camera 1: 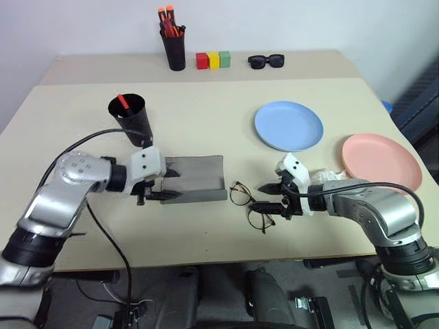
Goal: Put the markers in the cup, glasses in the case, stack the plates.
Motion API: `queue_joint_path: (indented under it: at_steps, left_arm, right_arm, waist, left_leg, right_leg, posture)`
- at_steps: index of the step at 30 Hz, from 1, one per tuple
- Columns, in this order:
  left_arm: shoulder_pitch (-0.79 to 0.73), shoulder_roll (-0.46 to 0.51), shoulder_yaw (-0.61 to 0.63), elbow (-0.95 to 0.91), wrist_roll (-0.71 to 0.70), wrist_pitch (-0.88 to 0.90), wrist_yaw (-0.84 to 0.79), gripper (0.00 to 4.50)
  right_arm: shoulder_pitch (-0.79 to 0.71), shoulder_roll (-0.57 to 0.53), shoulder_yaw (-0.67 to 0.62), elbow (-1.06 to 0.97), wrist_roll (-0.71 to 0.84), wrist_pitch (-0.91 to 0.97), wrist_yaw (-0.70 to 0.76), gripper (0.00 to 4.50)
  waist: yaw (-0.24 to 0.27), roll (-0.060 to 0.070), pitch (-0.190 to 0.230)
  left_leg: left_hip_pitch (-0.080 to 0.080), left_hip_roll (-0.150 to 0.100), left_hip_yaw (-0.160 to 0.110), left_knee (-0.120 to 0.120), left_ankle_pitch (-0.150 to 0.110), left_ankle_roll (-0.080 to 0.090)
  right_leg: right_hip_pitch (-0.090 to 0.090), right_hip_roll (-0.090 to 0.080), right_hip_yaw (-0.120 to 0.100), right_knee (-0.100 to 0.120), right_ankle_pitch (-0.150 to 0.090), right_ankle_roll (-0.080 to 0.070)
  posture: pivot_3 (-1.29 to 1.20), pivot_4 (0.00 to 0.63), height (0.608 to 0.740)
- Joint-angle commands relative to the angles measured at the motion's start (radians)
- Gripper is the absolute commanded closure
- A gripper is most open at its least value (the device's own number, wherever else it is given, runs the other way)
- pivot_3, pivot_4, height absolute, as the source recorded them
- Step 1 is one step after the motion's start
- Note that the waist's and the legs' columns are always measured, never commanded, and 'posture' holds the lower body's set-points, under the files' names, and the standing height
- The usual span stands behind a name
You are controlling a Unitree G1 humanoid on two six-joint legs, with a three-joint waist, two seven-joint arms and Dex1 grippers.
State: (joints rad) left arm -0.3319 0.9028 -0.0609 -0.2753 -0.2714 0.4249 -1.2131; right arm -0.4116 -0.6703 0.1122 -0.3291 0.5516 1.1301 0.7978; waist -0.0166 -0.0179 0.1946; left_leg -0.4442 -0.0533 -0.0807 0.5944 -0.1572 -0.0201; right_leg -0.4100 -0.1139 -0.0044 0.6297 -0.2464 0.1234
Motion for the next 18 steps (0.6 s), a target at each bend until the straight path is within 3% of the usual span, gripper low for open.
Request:
queue_joint_path:
  at_steps: [1,4,18]
  left_arm:
    - [0.073,0.014,0.106,-0.104,-0.067,0.014,0.028,2.11]
    - [0.154,0.018,0.160,-0.154,-0.089,0.035,0.055,2.11]
    - [0.489,-0.021,0.378,-0.236,-0.121,0.059,0.210,2.11]
  right_arm:
    - [-0.018,0.032,-0.018,-0.009,0.025,0.036,-0.036,2.93]
    - [-0.024,0.038,-0.017,-0.004,0.029,0.056,-0.049,4.47]
    - [-0.140,-0.109,0.019,-0.103,0.033,-0.072,0.082,4.47]
  waist:
    - [0.005,0.000,0.000]
    - [0.007,0.000,0.000]
    - [0.002,0.001,0.000]
  left_leg:
    - [0.000,0.000,0.000,0.000,0.000,0.000]
    - [0.000,0.000,0.000,0.001,0.000,0.000]
    - [0.000,0.000,0.002,-0.001,-0.001,-0.001]
  right_leg:
    - [0.000,0.000,0.000,0.000,0.000,0.000]
    - [0.001,0.000,0.000,-0.001,0.000,-0.001]
    - [0.000,-0.003,0.000,-0.003,-0.002,-0.004]
  posture:
    - [0.00,0.150,0.740]
    - [0.00,0.150,0.740]
    - [0.00,0.150,0.740]
